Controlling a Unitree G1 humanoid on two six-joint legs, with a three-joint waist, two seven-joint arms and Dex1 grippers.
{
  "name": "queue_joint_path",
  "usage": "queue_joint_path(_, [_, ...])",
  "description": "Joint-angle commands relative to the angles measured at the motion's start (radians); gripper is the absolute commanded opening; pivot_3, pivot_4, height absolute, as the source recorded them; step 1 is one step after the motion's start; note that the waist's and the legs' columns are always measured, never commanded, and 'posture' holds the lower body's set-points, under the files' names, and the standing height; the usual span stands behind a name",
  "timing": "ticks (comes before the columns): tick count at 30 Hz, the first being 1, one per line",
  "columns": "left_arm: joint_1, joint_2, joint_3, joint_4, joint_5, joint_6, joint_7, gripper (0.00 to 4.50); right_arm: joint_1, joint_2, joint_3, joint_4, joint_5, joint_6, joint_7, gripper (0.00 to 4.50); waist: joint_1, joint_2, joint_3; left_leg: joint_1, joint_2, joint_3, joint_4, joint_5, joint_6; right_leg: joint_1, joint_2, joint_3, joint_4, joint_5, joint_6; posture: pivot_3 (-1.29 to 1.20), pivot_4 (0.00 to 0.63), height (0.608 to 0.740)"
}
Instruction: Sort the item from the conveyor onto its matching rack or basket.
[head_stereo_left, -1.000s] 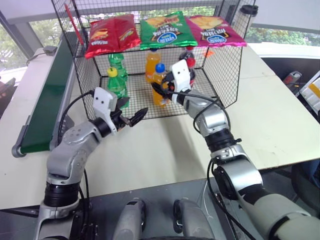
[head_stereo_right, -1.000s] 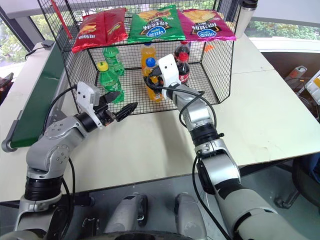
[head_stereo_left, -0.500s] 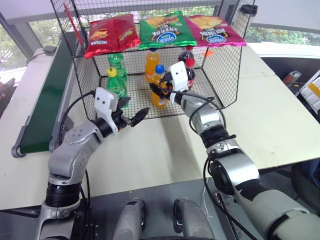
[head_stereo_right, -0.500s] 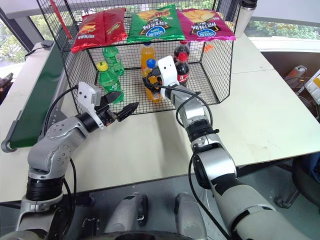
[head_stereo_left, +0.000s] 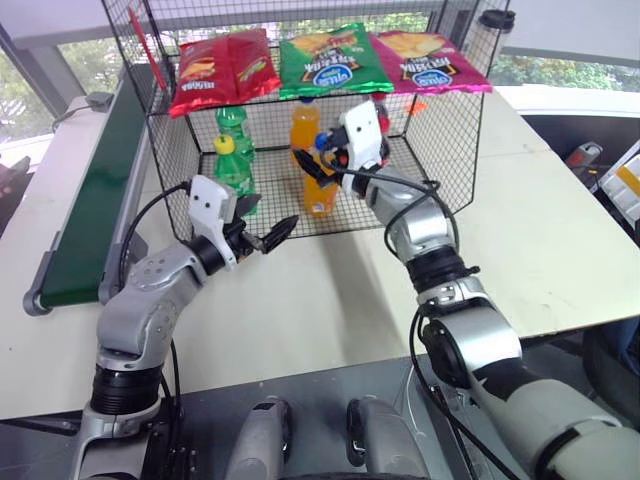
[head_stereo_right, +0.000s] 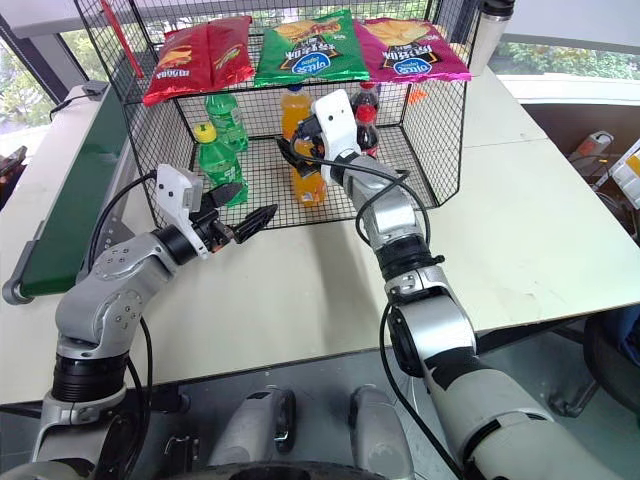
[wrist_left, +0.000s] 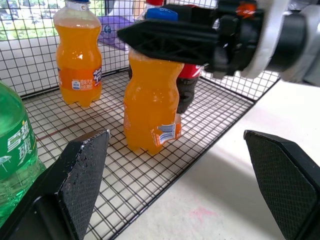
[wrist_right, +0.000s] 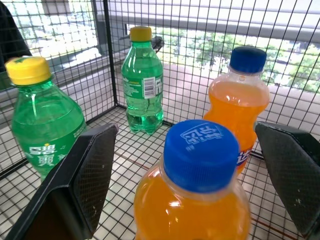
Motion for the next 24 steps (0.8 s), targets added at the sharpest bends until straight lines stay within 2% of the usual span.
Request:
queue_joint_path(1, [-0.003, -0.001, -0.001, -0.027, -0.006, -0.024, -0.006, 4.50, 0.031, -0.032, 0.004, -0.156, 0.000, 0.054, 0.012, 4.46, 0.000, 0.000, 0.000, 0.000, 0.000, 0.000, 0.000, 0.000, 0.000, 0.000, 0.000, 0.000, 0.000, 0.000, 0.000, 0.00, 0.150, 0.739])
queue_joint_path(10, [0.016, 0.009, 0.000, -0.024, 0.007, -0.034, -0.015, 4.50, 0.236, -0.142, 0.012, -0.574, 0.054, 0.320, 0.066, 4.46, 0.001, 0.000, 0.000, 0.000, 0.000, 0.000, 0.000, 0.000, 0.000, 0.000, 0.000, 0.000, 0.000, 0.000, 0.000, 0.00, 0.150, 0.739])
queue_joint_path(16, [0.076, 0.022, -0.009, -0.046, 0.044, -0.046, 0.002, 4.50, 0.476, -0.267, 0.028, -0.904, 0.210, 0.535, 0.212, 4.46, 0.002, 0.000, 0.000, 0.000, 0.000, 0.000, 0.000, 0.000, 0.001, 0.000, 0.000, 0.000, -0.001, 0.000, 0.000, 0.00, 0.150, 0.739])
queue_joint_path(20, [0.125, 0.028, -0.004, -0.068, 0.052, -0.037, 0.013, 4.50, 0.576, -0.277, 0.004, -0.984, 0.275, 0.602, 0.207, 4.46, 0.001, 0.000, 0.000, 0.000, 0.000, 0.000, 0.000, 0.000, 0.001, 0.000, 0.000, 0.000, -0.001, 0.000, 0.000, 0.00, 0.150, 0.739])
queue_joint_path(24, [0.183, 0.017, 0.030, -0.103, 0.030, -0.009, 0.050, 4.50, 0.633, -0.260, -0.005, -0.979, 0.271, 0.598, 0.156, 4.46, 0.003, 0.000, 0.000, 0.001, 0.001, 0.000, 0.001, 0.000, 0.001, 0.000, 0.001, 0.001, -0.001, 0.000, 0.000, 0.00, 0.150, 0.739])
